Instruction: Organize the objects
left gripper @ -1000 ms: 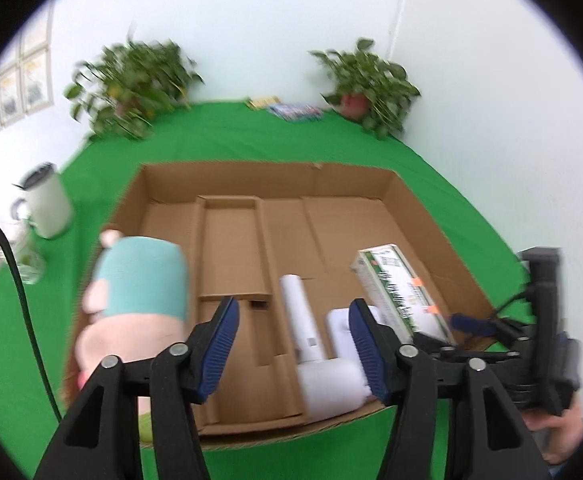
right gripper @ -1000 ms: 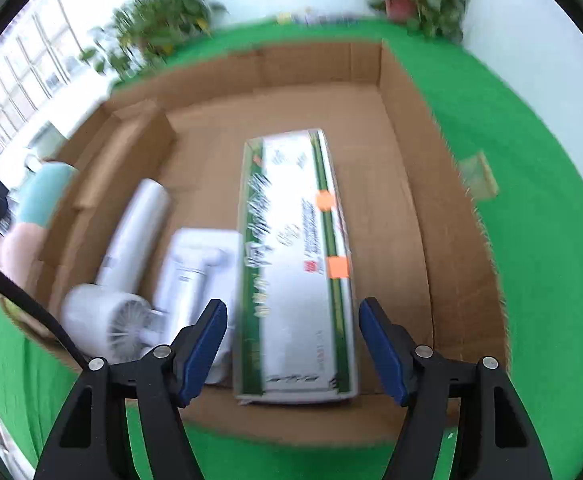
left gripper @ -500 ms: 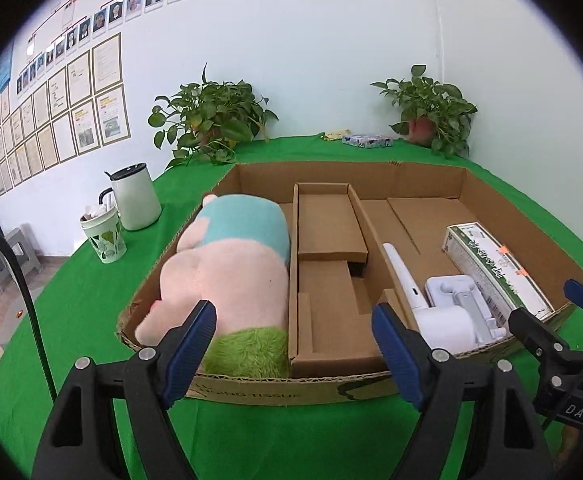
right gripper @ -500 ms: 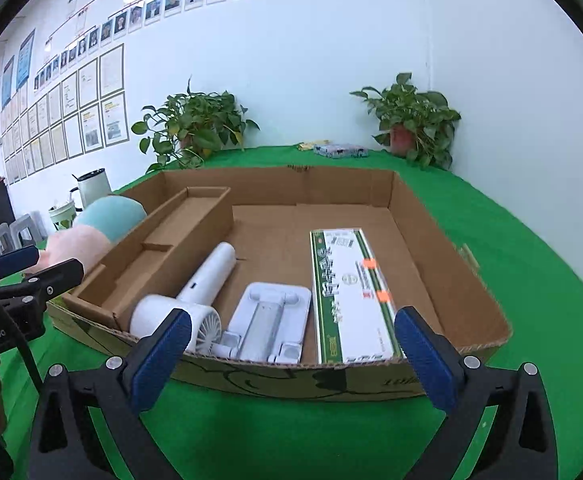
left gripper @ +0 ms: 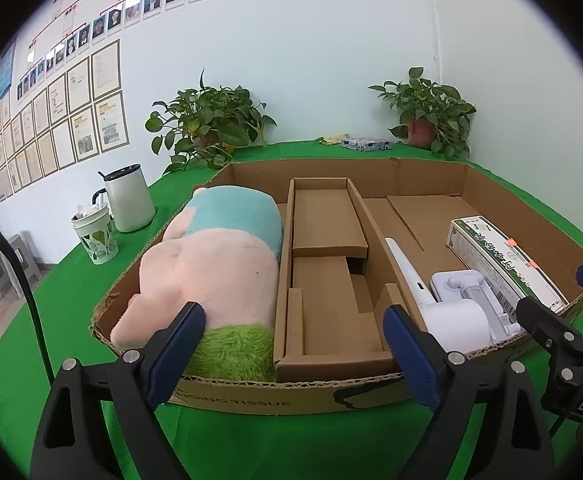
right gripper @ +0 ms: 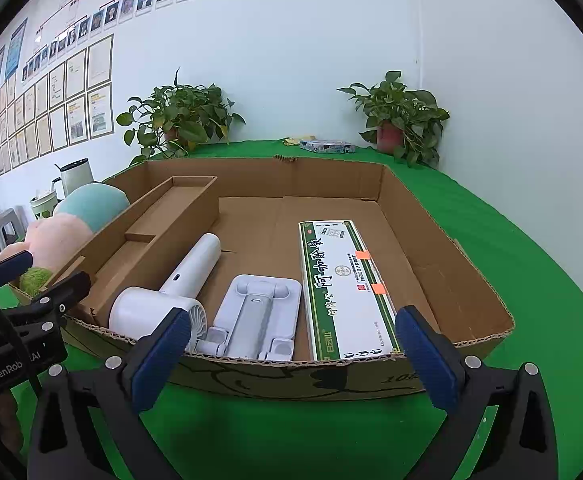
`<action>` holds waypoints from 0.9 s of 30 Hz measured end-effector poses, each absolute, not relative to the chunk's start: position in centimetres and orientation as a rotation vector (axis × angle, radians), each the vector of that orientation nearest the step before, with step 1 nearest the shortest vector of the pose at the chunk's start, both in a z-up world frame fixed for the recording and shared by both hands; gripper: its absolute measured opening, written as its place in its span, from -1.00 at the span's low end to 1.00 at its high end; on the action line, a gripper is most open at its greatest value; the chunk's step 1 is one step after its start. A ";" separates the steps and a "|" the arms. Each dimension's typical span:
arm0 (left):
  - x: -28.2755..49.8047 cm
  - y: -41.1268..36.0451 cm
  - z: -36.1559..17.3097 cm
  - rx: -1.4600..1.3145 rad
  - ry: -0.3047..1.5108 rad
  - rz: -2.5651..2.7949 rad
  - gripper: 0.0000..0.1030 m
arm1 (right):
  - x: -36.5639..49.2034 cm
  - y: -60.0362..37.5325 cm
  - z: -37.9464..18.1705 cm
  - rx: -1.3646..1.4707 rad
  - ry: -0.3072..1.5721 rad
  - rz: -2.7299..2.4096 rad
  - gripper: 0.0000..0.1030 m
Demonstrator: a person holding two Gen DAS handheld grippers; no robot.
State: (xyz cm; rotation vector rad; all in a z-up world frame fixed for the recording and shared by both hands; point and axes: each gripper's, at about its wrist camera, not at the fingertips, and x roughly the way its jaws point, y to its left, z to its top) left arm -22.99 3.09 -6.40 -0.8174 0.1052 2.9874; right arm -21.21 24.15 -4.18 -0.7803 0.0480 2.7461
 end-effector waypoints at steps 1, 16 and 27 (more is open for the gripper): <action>-23.0 3.1 -6.4 -0.820 0.106 2.988 0.78 | -21.2 24.2 -4.2 -0.781 0.049 2.747 0.99; -23.0 3.1 -6.5 -0.830 0.081 2.979 0.80 | -21.1 24.1 -4.2 -0.780 0.049 2.746 0.99; -23.0 3.1 -6.5 -0.830 0.081 2.979 0.81 | -21.1 24.1 -4.1 -0.780 0.050 2.747 0.99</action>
